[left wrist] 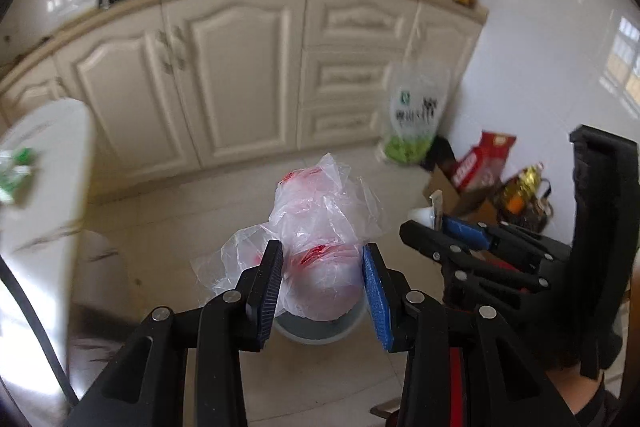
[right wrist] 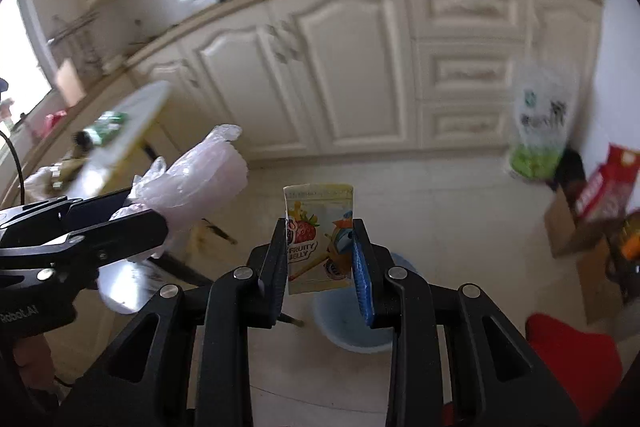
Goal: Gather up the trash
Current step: 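Carry bag and juice box to the blue bin and release both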
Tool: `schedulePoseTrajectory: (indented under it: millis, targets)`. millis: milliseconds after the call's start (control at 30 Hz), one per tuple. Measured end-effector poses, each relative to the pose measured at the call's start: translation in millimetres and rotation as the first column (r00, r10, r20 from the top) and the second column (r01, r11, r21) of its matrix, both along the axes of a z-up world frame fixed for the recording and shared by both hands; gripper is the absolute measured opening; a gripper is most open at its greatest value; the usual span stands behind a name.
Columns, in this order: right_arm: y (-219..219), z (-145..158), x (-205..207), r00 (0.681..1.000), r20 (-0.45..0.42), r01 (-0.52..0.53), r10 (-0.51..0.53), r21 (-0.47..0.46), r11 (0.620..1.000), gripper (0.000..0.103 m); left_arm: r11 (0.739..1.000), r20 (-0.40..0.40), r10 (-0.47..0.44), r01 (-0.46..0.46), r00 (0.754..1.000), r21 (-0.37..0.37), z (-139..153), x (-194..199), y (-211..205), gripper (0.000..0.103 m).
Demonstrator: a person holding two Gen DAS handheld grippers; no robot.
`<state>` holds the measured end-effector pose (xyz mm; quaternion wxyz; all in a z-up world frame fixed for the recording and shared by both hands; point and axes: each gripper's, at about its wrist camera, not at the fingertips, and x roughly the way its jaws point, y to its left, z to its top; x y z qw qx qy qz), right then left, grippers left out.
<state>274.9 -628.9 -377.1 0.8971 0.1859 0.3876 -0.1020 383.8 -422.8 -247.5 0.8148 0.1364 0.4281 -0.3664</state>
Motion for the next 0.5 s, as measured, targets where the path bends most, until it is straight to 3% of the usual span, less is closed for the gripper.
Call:
schedulePoseTrajectory:
  millis: [233,333,500]
  targets:
    - [-39.0,-56.3,5.7,0.996,-0.076,0.046,-0.041,0.057,0.997,0.027,0.997,-0.056,0.0,0.004,0.998,0.078,-60.1,61.3,-61.2,0.046]
    - [-44.7,-73.6,12.1,0.994,-0.097,0.051,-0.044,0.075,0.996,0.027,0.992,-0.06,0.014,-0.006,0.998,0.124,-73.4,79.2,-78.2,0.065]
    - [-43.3,-92.9,24.9,0.993,-0.114,0.038,-0.028,0.089,0.995,0.028,0.988,-0.033,0.067,-0.062,0.997,0.139,-75.9,79.0,-84.8,0.067]
